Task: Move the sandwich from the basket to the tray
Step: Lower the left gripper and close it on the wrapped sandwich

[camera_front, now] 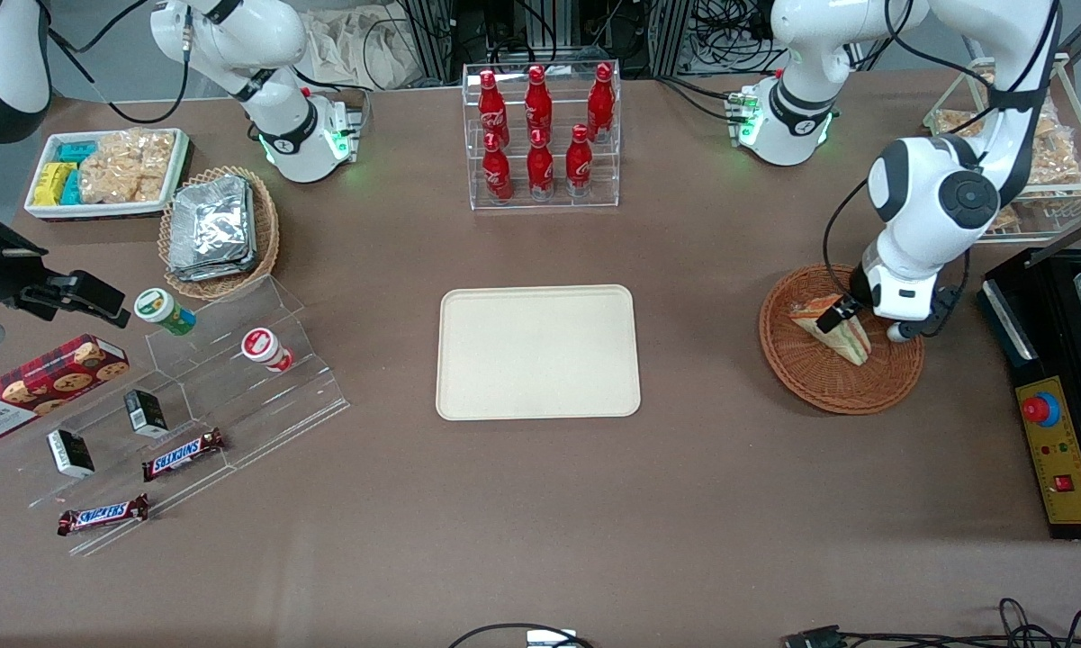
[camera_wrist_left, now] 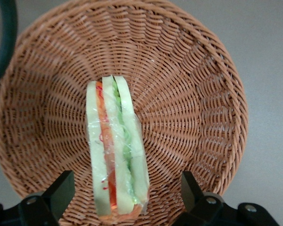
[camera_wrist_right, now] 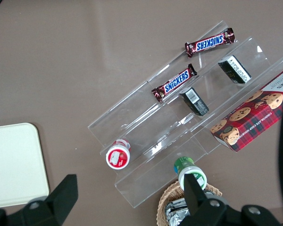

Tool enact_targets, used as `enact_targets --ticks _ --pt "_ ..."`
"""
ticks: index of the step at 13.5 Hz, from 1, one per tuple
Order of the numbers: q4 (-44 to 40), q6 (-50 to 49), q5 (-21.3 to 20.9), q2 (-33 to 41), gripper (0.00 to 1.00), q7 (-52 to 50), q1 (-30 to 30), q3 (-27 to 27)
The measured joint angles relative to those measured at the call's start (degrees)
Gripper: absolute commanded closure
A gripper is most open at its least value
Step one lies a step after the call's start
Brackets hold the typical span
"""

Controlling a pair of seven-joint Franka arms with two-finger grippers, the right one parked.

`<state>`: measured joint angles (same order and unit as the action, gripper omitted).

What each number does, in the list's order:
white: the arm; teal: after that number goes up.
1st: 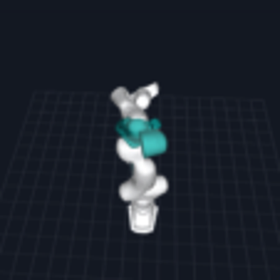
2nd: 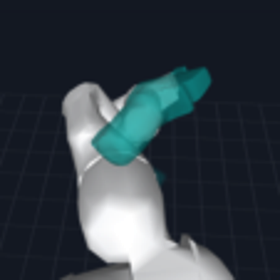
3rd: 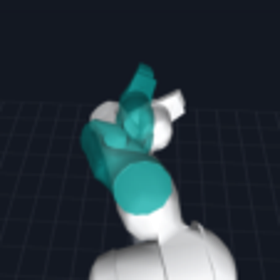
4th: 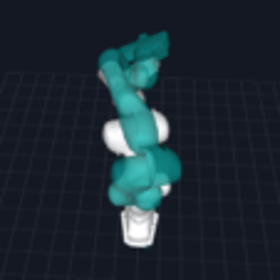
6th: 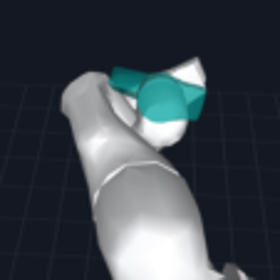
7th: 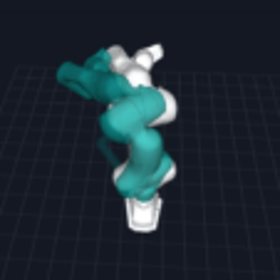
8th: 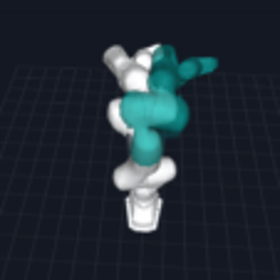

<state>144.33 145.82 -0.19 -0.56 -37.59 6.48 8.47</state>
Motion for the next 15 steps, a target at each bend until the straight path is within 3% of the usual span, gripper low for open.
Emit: enact_targets --ticks 7,11,12,13,15 --pt "2.58 5.41 0.0 -2.84 0.0 -0.25 -0.02 -0.06" --pt "2.59 7.45 0.0 -4.88 0.07 -0.25 0.05 -0.22" --pt "2.59 7.84 0.0 -5.37 0.12 -0.25 0.07 -0.26" --pt "2.59 8.08 -0.22 -5.7 0.27 -0.25 0.1 -0.29" --pt "2.59 8.27 -1.3 -5.87 0.71 -0.25 0.2 -0.38"
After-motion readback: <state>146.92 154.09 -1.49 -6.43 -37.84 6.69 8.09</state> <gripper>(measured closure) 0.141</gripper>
